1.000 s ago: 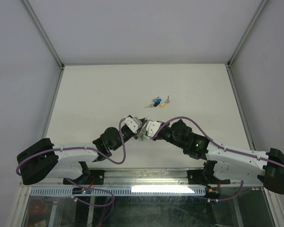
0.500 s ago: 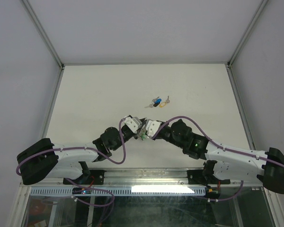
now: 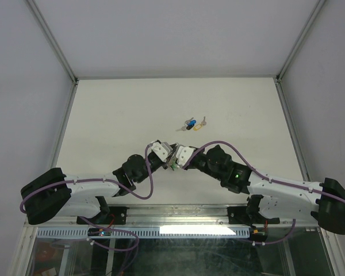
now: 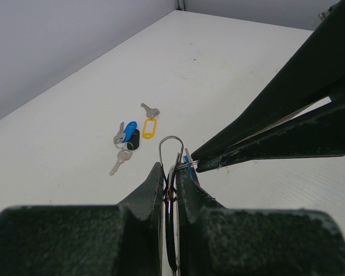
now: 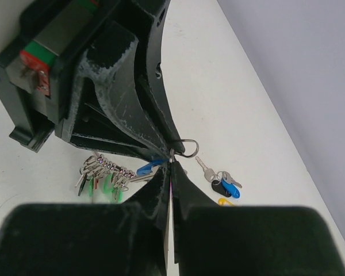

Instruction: Put the keys on the keyring

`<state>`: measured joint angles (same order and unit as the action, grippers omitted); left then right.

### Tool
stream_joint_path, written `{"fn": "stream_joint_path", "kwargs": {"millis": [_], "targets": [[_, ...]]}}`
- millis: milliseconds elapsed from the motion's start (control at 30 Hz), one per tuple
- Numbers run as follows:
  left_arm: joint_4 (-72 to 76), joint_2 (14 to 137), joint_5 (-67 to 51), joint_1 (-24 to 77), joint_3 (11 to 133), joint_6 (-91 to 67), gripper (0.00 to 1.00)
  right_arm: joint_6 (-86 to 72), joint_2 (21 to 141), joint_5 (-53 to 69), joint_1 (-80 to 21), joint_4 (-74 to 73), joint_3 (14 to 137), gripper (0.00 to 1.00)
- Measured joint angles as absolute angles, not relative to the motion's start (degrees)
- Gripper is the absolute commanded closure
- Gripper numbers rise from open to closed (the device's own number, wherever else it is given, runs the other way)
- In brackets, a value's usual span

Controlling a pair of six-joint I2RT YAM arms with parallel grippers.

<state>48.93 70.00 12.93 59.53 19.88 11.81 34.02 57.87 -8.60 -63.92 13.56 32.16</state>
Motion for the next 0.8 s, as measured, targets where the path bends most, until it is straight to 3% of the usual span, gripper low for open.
{"fn": "stream_joint_path", "kwargs": {"millis": [800], "targets": [[49.34,70.06,12.88,59.18,19.88,11.6,1.0,31.99,58.85,-13.54,-64.73,17.78,32.16,1.0]]}}
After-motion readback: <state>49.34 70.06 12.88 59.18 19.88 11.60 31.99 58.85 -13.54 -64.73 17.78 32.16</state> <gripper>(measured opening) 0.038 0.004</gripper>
